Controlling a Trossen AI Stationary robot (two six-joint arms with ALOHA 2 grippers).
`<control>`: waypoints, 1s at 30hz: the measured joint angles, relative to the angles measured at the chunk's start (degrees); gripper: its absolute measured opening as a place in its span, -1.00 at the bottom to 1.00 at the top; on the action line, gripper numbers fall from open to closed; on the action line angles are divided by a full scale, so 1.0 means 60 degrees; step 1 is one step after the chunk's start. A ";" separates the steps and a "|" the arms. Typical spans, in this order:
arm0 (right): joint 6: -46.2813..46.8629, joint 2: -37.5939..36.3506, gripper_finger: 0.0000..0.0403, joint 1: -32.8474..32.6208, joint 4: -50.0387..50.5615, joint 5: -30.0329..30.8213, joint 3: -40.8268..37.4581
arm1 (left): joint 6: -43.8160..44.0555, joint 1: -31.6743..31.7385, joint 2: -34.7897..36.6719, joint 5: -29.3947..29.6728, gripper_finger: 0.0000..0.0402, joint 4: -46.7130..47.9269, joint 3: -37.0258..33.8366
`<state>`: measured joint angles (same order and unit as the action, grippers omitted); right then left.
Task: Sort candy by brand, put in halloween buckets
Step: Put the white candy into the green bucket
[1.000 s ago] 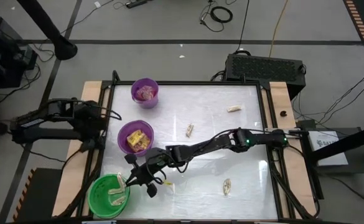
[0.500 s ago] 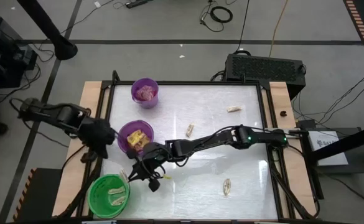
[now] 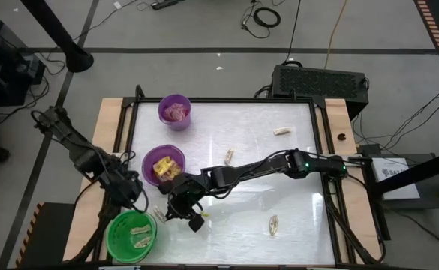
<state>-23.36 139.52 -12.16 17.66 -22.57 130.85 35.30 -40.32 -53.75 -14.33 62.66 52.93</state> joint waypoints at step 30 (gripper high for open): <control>-0.0226 -0.0269 -1.00 -0.0332 0.1432 -0.0291 0.0000 | 0.0067 -0.1001 -0.2384 0.0661 0.18 -0.0436 0.0000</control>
<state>-24.71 137.91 -14.15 26.25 -24.32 130.85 35.70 -46.33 -68.06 -10.36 60.04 52.93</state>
